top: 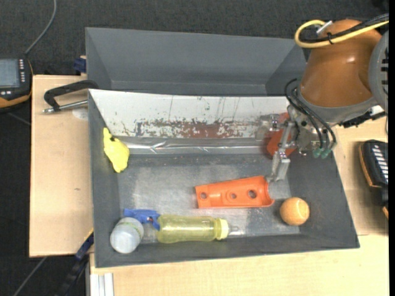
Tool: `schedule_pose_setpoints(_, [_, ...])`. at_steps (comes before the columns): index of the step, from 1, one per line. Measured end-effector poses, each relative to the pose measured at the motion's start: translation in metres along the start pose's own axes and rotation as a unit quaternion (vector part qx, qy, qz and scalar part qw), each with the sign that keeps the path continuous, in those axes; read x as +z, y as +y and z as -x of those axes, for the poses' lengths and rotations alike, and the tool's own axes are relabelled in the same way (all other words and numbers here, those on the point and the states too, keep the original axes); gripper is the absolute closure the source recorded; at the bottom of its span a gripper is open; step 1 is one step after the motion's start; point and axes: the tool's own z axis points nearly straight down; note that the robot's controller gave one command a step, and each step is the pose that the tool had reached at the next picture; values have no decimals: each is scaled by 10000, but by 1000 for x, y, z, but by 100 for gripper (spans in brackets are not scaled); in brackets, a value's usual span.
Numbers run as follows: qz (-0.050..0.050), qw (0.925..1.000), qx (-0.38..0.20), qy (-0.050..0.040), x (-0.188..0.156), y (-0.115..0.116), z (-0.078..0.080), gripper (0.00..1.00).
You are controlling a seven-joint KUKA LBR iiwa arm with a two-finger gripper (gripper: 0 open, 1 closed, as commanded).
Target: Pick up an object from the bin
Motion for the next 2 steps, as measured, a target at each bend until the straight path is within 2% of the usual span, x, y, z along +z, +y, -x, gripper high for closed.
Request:
schedule_pose_setpoints(1, [-4, 10000, -7, -45, -5, 0, 1, 0])
schedule_pose_setpoints(2, [-6, 9994, -349, -66, 27, 0, -4, 0])
